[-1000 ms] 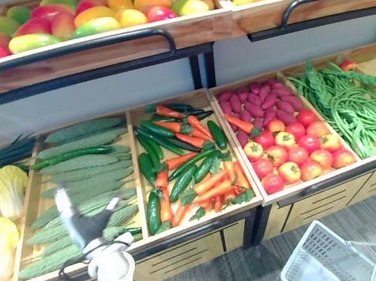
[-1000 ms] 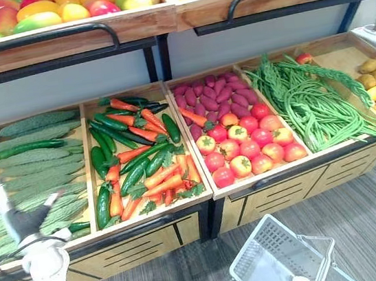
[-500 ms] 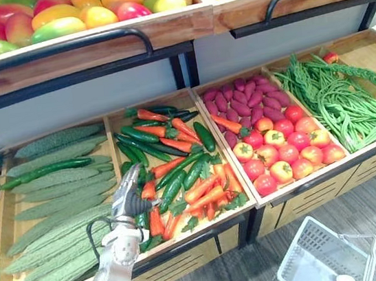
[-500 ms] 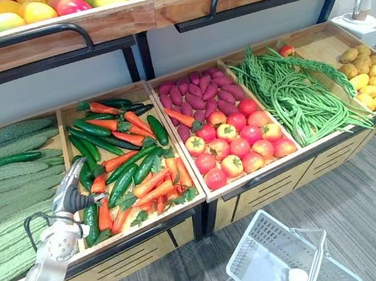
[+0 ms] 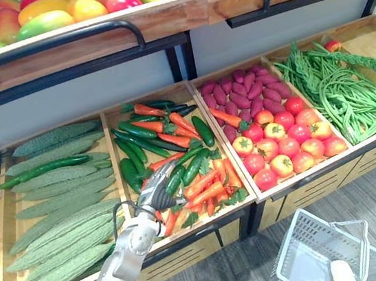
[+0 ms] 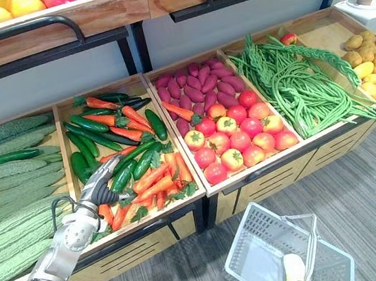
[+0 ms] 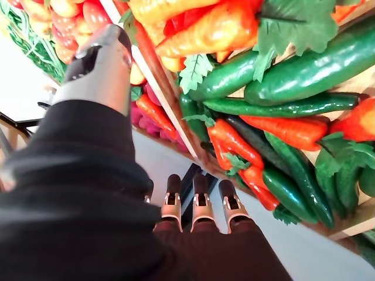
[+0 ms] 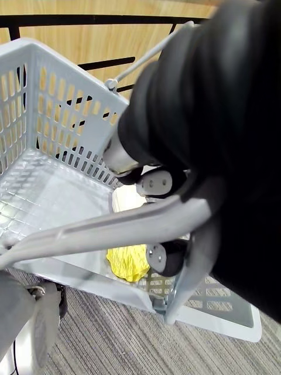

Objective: Pick vegetable in the basket

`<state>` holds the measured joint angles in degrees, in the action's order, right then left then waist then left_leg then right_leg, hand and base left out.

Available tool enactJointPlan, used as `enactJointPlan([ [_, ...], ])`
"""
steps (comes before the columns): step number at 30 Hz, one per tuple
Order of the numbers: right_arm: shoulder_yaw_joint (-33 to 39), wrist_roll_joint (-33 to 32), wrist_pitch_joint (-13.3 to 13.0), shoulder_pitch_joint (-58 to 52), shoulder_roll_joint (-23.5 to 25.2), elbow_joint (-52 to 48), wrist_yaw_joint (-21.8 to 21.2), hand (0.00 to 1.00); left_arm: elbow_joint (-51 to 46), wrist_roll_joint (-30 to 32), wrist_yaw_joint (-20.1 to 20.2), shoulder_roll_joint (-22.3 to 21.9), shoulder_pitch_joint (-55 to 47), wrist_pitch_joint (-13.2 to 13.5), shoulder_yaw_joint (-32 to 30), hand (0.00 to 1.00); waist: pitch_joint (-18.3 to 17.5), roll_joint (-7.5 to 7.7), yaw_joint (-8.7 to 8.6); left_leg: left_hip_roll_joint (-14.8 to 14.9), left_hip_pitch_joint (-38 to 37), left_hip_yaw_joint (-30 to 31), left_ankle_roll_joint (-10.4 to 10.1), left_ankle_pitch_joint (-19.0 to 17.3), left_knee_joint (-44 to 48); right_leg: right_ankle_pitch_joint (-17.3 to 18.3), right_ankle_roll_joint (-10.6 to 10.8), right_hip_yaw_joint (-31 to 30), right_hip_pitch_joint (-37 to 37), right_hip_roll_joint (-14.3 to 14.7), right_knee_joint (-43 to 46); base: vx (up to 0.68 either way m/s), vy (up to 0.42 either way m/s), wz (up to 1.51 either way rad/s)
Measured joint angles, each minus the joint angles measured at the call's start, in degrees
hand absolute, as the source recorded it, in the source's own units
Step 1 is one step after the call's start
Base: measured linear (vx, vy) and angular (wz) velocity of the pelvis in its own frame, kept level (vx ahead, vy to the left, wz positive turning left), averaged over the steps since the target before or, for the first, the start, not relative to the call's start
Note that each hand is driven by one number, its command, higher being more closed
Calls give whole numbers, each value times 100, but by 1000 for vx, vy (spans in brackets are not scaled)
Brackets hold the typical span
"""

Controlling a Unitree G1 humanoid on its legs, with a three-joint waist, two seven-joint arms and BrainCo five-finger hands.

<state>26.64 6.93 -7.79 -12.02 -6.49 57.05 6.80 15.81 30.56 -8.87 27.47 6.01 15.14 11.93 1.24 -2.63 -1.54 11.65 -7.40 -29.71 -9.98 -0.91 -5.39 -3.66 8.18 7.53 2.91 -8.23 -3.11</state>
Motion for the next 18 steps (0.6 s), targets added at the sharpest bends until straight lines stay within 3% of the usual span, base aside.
enactJointPlan([
  [18,-2,0,13,174,0,-42,-9,100,914,215,26,-70,189,-198,107,0,169,20,2,10,208,-138,10,-10,122,3,-1,-135,330,-47,178,-32,-22,-3],
])
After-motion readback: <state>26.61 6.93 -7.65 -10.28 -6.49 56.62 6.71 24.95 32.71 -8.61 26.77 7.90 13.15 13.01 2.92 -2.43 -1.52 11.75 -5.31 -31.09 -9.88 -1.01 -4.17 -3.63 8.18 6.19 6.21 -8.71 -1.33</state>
